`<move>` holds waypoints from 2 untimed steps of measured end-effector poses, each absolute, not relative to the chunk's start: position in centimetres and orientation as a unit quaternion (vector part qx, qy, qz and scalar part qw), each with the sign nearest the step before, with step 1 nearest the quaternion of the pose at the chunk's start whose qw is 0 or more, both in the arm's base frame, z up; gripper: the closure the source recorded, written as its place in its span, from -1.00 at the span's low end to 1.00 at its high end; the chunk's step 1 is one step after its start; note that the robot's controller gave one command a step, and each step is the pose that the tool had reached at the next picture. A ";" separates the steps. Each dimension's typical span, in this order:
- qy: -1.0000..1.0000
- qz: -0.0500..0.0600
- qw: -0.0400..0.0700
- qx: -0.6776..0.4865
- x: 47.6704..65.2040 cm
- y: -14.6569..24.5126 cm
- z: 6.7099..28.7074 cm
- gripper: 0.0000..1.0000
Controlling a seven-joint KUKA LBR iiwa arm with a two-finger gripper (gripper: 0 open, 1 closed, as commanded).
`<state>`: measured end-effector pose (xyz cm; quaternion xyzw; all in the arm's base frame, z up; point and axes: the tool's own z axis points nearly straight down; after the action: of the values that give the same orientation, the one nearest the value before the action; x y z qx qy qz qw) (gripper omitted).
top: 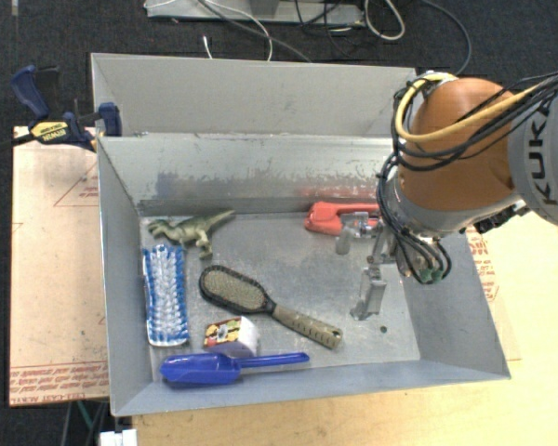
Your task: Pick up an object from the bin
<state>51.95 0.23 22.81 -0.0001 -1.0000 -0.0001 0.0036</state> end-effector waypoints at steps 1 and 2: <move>-1.000 0.000 0.000 0.000 52.1 0.2 23.2 -1.00; -0.998 -0.001 -0.002 -0.065 49.9 1.9 8.8 -1.00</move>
Offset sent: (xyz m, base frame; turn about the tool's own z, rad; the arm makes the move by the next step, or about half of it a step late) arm -0.0246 0.0184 -0.1581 0.1464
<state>49.90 1.93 8.85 -0.0651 -0.9979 -0.0010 -0.0017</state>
